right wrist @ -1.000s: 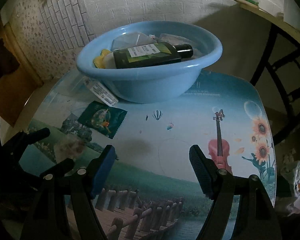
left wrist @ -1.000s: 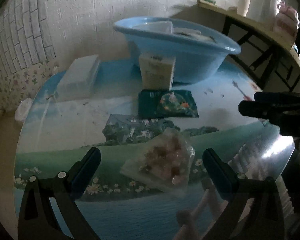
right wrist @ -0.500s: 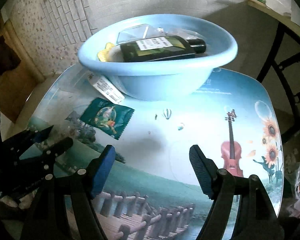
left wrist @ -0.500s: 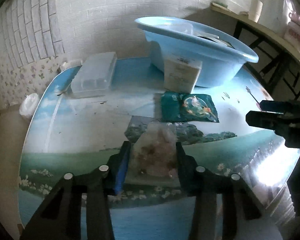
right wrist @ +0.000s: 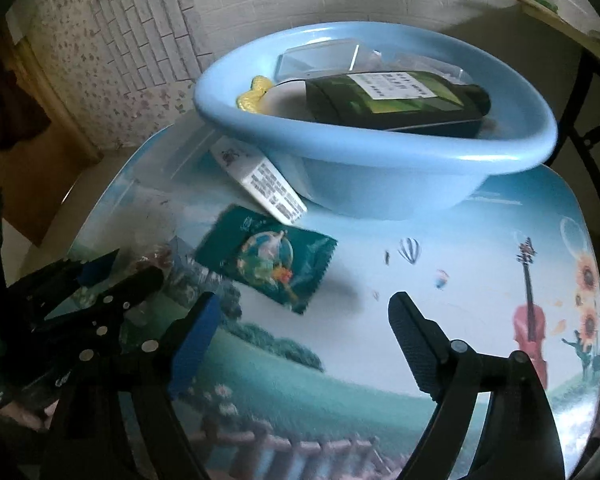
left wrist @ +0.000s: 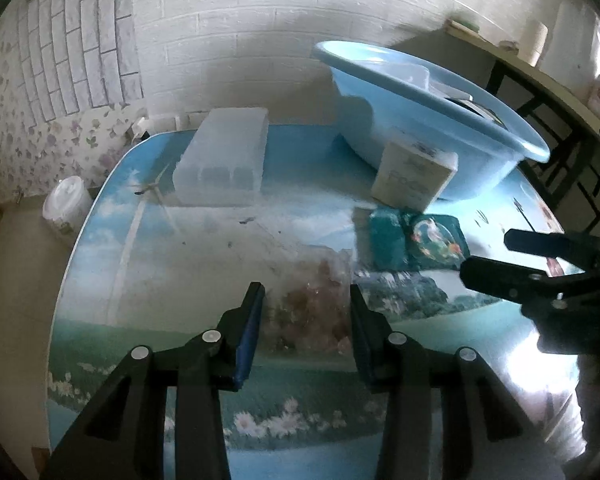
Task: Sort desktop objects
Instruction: 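Grasp the clear bag of pink items with the left tool while the right tool approaches the green packet, then grasp the green packet with the right tool, then carry the pink-item bag toward the basin with the left tool while the right tool carries the green packet, then lower the bag into the basin with the left tool while the right tool releases the green packet there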
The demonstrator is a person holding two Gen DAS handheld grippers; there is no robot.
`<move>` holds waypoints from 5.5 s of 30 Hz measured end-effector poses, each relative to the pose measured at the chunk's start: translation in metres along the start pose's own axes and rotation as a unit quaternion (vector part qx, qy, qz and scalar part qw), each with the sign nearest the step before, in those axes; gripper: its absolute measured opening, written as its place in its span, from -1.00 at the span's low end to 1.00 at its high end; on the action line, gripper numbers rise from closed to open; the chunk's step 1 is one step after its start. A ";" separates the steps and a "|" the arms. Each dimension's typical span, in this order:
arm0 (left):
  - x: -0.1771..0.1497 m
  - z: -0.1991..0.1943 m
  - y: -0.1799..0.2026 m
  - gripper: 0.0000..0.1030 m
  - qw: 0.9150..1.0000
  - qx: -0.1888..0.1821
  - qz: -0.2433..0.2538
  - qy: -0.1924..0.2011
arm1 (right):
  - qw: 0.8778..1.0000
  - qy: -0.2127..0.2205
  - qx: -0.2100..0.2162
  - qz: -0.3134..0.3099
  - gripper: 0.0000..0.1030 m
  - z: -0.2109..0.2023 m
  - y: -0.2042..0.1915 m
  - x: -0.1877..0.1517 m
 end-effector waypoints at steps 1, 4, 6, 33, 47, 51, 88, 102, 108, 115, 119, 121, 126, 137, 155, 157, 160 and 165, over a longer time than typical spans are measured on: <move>0.002 0.001 -0.002 -0.21 1.000 0.000 -0.001 -0.001 | 1.000 0.000 -0.001 0.004 0.61 0.002 -0.001 0.002; 0.005 0.002 -0.006 -0.21 1.000 -0.001 -0.001 0.001 | 1.000 0.009 -0.014 0.010 0.61 0.008 -0.005 0.006; 0.006 0.002 -0.009 -0.21 1.000 0.000 -0.003 0.003 | 1.000 0.008 -0.019 0.010 0.61 0.014 -0.010 0.007; 0.001 -0.005 0.004 -0.21 1.000 -0.001 -0.004 0.000 | 0.999 0.020 0.017 -0.028 -0.67 -0.007 0.005 -0.015; 0.008 -0.027 0.030 -0.21 1.000 -0.002 0.019 0.012 | 0.997 0.045 0.056 -0.024 -0.85 -0.030 0.001 -0.015; 0.013 -0.035 0.036 -0.21 1.000 -0.001 0.022 0.018 | 0.997 0.043 0.066 -0.020 -0.85 -0.038 -0.001 -0.014; 0.067 -0.060 0.070 -0.21 0.998 -0.002 0.029 0.061 | 0.989 0.103 0.102 -0.029 -0.85 -0.091 0.022 0.024; 0.117 -0.024 0.085 -0.21 0.996 -0.019 0.052 0.063 | 0.989 0.119 0.087 -0.012 -0.85 -0.076 0.050 0.067; 0.132 -0.001 0.090 -0.21 0.996 -0.026 0.063 0.053 | 0.989 0.119 0.084 0.010 -0.85 -0.062 0.068 0.085; 0.147 0.025 0.090 -0.21 0.997 -0.028 0.062 0.043 | 0.991 0.108 0.082 0.002 -0.85 -0.040 0.072 0.105; 0.152 0.037 0.091 -0.21 0.997 -0.029 0.064 0.038 | 0.991 0.106 0.084 -0.002 -0.85 -0.029 0.072 0.114; 0.154 0.043 0.090 -0.20 0.997 -0.028 0.063 0.035 | 0.991 0.104 0.080 -0.004 -0.85 -0.022 0.072 0.119; 0.155 0.054 0.087 -0.18 0.997 -0.028 0.061 0.029 | 0.992 0.098 0.075 -0.001 -0.85 -0.008 0.075 0.124; 0.147 0.056 0.089 -0.10 0.997 -0.012 0.075 0.033 | 0.991 0.104 0.079 -0.003 -0.66 -0.014 0.075 0.114; 0.122 -0.001 0.090 0.75 0.994 0.005 0.088 0.062 | 0.993 0.109 0.043 -0.028 0.17 -0.057 0.068 0.075; 0.119 -0.010 0.088 0.82 0.994 0.007 0.088 0.068 | 0.993 0.109 0.040 -0.029 0.18 -0.062 0.065 0.072; 0.113 -0.022 0.081 0.85 0.994 0.011 0.081 0.076 | 0.993 0.112 0.035 -0.027 0.28 -0.069 0.061 0.065; 0.099 -0.038 0.065 0.85 0.995 0.018 0.064 0.081 | 0.994 0.103 0.032 -0.021 0.32 -0.074 0.054 0.053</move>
Point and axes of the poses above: each gripper's, at about its wrist camera, not at the fingertips, and z roughly the way its jaws point, y to its right, x to its top, the point moved 5 cm from there along z, roughly the way its jaws point, and after that the axes turned 7 degrees about -x, right-handed, at the moved point
